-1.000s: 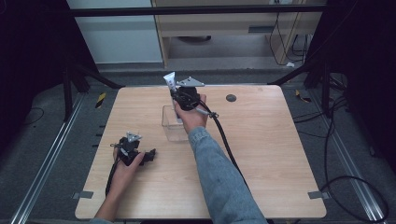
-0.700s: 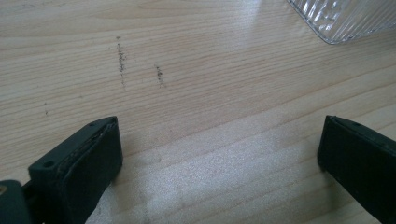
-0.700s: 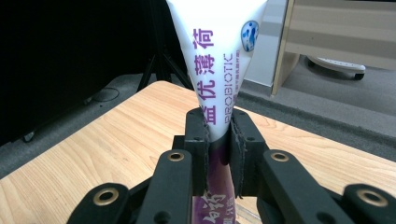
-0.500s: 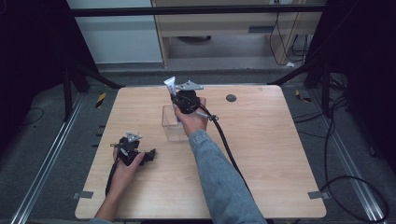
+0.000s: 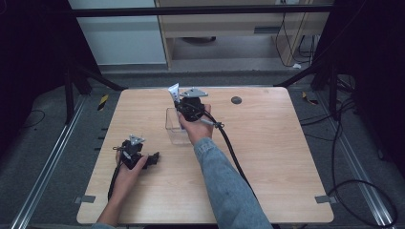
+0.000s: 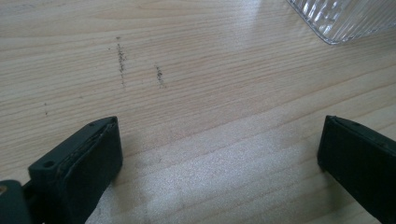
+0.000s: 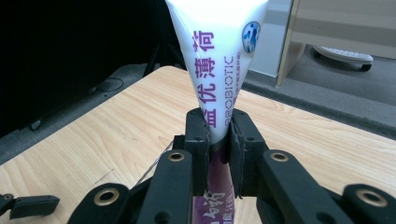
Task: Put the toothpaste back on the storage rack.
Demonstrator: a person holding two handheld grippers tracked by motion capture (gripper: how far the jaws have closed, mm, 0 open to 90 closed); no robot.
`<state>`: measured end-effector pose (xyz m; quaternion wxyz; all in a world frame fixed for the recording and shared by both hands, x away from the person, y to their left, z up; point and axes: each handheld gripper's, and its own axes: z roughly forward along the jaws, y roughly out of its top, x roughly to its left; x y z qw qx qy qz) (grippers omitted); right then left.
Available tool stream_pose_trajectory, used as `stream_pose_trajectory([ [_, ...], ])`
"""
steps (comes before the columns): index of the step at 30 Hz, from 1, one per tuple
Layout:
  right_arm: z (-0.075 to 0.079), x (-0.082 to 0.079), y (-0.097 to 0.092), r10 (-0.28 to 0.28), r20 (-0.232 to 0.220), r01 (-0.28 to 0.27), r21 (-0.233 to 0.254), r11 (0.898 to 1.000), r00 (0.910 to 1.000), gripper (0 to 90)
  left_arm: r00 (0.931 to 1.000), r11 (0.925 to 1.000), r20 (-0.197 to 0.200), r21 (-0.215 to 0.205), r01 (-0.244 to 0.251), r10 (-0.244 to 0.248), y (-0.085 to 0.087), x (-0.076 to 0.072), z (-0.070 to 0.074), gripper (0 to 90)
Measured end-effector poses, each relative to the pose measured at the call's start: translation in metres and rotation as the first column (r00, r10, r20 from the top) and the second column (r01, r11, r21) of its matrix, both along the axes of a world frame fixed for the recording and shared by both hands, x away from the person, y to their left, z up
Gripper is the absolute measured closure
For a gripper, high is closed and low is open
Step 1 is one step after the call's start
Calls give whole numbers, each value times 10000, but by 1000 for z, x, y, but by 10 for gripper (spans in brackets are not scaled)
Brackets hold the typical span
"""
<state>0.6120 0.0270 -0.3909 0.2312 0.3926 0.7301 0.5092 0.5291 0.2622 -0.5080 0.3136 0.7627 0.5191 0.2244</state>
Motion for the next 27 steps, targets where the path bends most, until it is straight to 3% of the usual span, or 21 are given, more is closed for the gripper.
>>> stream_pose_trajectory([
  [27, -14, -10, 8, 203, -590, -214, -180, 9996, 9981, 793, 10000, 10000, -8, 10, 9, -9, 0, 1, 0, 0],
])
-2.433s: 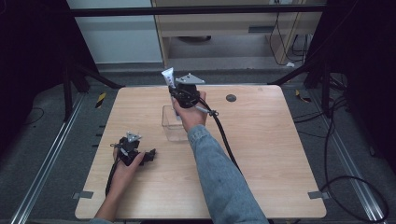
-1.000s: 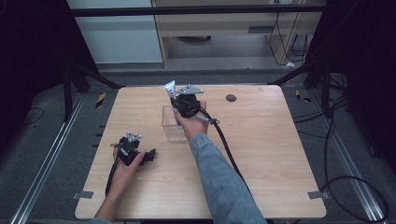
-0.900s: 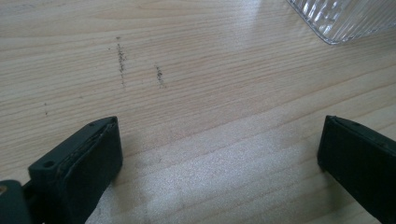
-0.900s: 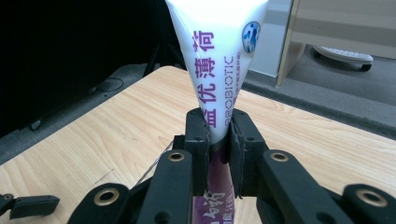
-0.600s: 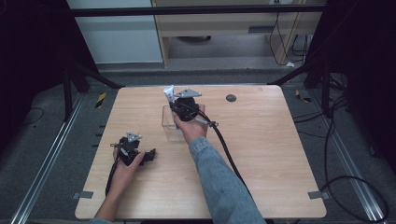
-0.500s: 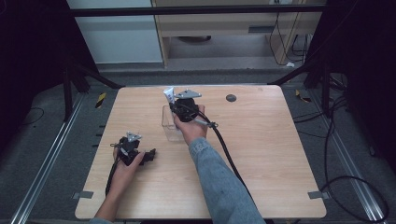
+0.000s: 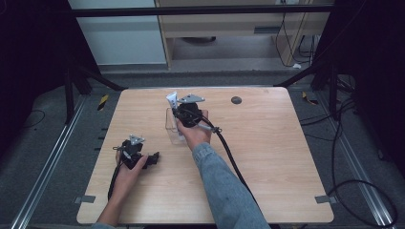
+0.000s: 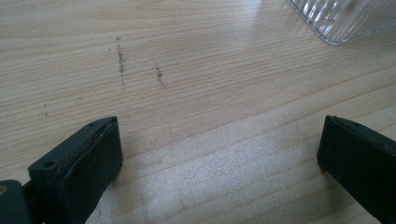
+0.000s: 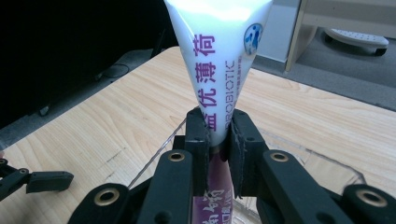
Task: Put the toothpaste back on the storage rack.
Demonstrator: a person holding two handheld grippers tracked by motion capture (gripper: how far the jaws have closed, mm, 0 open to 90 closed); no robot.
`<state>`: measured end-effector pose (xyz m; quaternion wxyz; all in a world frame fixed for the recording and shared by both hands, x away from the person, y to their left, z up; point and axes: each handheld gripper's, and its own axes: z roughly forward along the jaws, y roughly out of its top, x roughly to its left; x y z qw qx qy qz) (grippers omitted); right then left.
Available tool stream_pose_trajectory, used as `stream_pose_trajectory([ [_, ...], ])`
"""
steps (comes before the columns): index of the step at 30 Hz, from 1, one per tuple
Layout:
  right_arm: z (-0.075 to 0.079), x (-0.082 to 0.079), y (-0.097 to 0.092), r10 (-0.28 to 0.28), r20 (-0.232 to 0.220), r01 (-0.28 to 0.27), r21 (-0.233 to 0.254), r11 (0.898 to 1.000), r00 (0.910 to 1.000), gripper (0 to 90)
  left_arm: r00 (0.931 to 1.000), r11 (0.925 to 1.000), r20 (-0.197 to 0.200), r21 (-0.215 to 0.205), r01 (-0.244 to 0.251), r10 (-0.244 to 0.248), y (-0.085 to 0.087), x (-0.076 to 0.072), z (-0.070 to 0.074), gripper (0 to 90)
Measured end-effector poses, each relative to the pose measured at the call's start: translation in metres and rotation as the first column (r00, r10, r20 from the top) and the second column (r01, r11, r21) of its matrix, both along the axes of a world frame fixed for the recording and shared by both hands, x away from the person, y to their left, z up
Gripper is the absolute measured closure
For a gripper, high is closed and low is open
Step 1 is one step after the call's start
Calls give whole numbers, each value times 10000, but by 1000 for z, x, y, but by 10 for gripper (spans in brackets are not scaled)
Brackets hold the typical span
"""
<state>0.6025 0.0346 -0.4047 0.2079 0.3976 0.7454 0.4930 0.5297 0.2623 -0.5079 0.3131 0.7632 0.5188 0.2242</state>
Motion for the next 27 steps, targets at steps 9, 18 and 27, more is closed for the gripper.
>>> stream_pose_trajectory([
  [9, -1, -1, 2, 47, -154, -48, -57, 10000, 9999, 793, 10000, 10000, 0, -1, 0, 0, 0, 0, 0, 0],
  [18, 0, 0, 4, 47, -267, -52, -204, 9998, 9996, 793, 10000, 10000, 2, 0, 2, -2, 0, 0, 0, 0],
  [27, -2, 2, 6, 57, -406, -73, -386, 9992, 9992, 793, 10000, 10000, 4, 1, -1, 1, 0, 0, 0, 0],
])
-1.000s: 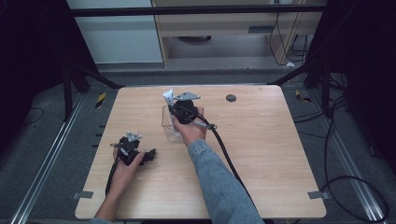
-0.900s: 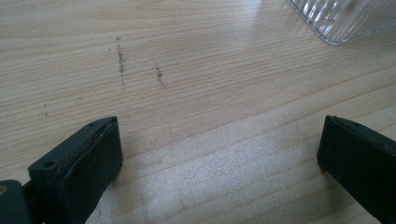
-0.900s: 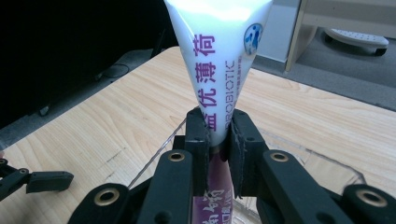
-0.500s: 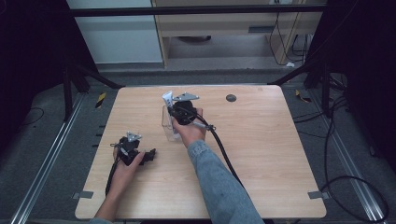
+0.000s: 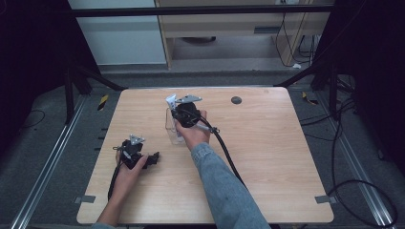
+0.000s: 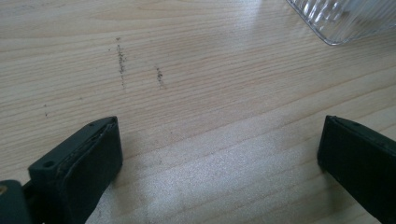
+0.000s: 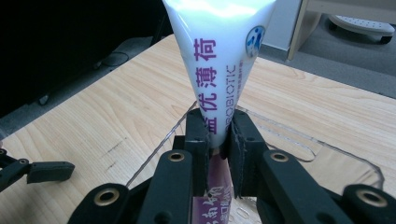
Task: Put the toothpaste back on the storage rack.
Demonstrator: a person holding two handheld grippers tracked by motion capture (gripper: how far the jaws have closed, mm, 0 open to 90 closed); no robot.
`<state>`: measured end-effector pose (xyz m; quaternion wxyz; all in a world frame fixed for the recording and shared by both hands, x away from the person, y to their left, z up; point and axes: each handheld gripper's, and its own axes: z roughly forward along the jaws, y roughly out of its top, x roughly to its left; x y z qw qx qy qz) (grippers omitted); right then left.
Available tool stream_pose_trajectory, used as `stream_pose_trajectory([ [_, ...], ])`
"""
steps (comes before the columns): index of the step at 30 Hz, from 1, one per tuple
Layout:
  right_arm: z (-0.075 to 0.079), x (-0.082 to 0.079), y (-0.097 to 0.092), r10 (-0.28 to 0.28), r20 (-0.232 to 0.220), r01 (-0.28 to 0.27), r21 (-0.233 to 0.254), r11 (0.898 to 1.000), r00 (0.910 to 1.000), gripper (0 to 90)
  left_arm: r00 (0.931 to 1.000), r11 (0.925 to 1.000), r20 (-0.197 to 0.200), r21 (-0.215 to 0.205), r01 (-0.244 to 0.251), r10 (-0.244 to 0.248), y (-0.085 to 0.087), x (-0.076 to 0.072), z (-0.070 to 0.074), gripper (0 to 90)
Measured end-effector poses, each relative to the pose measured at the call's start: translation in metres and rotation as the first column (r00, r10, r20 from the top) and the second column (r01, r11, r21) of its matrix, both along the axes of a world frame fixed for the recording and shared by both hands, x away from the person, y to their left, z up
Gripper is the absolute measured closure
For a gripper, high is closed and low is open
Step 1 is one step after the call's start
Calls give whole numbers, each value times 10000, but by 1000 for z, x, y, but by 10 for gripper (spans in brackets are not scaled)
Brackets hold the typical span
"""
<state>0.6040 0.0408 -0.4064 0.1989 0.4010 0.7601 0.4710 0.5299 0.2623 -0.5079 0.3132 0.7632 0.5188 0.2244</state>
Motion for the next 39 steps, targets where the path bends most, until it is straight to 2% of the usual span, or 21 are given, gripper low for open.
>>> stream_pose_trajectory([
  [8, 2, 1, 6, 127, 7, -127, -332, 9994, 9999, 790, 10000, 10000, 1, -2, -3, 3, 0, 0, 0, 0],
  [21, 4, 10, 14, 10, -300, -28, -588, 9983, 9995, 785, 10000, 10000, 3, -3, 4, -4, 0, 0, 0, 0],
  [28, 5, 14, 21, -37, -402, 10, -674, 9977, 9992, 784, 10000, 10000, -3, 1, 13, -13, 0, 0, 0, 0],
  [39, 4, 17, 19, -27, -529, -2, -545, 9985, 9986, 778, 10000, 10000, 3, -5, 14, -14, 0, 0, 0, 0],
])
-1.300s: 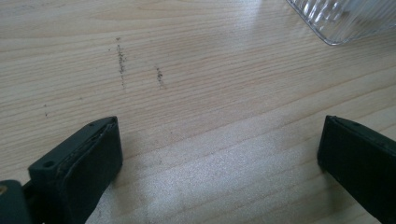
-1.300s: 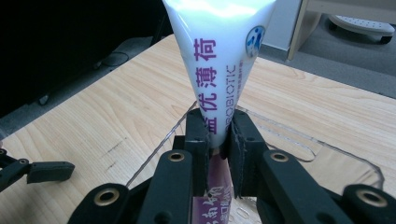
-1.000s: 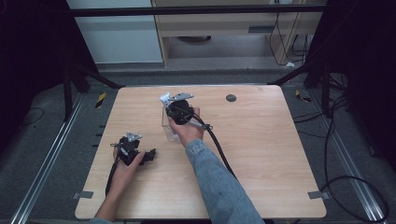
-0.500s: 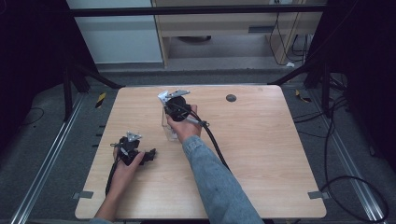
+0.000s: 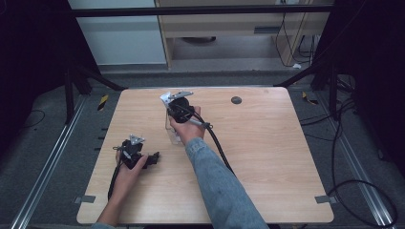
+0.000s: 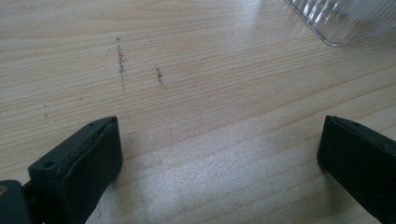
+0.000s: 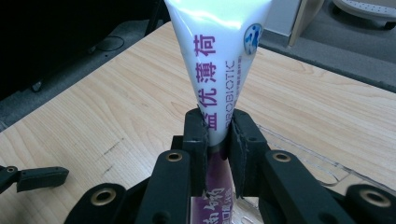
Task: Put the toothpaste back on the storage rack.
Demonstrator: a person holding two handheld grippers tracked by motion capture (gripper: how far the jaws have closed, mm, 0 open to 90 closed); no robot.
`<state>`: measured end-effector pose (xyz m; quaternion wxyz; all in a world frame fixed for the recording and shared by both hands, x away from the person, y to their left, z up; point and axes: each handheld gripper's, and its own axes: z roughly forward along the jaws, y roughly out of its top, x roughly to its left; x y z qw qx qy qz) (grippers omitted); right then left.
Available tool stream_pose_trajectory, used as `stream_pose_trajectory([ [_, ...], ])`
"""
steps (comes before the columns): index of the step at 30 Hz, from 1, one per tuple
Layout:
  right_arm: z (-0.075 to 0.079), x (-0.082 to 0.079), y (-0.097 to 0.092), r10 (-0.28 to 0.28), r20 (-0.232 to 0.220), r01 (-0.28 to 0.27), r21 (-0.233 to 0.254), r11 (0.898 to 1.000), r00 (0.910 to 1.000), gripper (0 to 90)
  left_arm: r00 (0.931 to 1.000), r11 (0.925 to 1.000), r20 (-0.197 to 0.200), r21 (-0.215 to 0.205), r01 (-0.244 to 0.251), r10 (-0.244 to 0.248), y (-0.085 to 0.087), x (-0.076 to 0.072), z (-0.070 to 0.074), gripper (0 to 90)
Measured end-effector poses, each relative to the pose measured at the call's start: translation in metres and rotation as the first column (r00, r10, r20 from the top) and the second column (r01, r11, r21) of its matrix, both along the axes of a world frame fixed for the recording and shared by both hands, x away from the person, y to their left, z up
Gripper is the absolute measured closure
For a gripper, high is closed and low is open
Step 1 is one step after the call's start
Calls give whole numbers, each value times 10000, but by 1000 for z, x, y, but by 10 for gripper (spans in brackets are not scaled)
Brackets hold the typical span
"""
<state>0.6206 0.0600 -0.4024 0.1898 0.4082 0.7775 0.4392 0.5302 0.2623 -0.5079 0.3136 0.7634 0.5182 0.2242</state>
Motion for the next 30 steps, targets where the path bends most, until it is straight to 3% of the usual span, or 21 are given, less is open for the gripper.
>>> stream_pose_trajectory([
  [30, 5, -8, -9, 90, 48, -90, -26, 10000, 9999, 793, 10000, 10000, -2, 0, 27, -27, 0, 0, 0, 0],
])
